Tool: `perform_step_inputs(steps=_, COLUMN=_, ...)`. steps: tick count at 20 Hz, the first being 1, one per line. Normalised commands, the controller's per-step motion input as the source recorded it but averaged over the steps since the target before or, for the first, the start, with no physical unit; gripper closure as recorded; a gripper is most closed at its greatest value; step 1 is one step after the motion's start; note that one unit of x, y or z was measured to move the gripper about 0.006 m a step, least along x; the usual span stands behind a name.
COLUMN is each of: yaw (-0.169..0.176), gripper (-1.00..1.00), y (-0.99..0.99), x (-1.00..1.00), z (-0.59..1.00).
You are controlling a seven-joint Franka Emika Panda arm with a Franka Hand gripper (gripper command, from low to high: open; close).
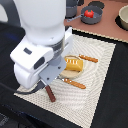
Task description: Interact with the objects in diverse but meaningful ways.
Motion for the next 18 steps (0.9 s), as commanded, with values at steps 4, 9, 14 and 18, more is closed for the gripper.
perform_step_inputs(steps=4, yaw=-0.062, gripper=-1.00, y=-0.19, x=0.25, z=-0.29)
perform_step_inputs(steps=9, yaw=-0.043, gripper=-1.00, y=-0.07, x=0.16, z=-0.26)
perform_step_inputs(steps=14, yaw=-0.032, gripper=-1.00, y=0.00, x=0.08, z=-0.23)
perform_step_inputs(steps=18, yaw=-0.021, gripper=-1.00, y=0.00, x=0.04, z=-0.17)
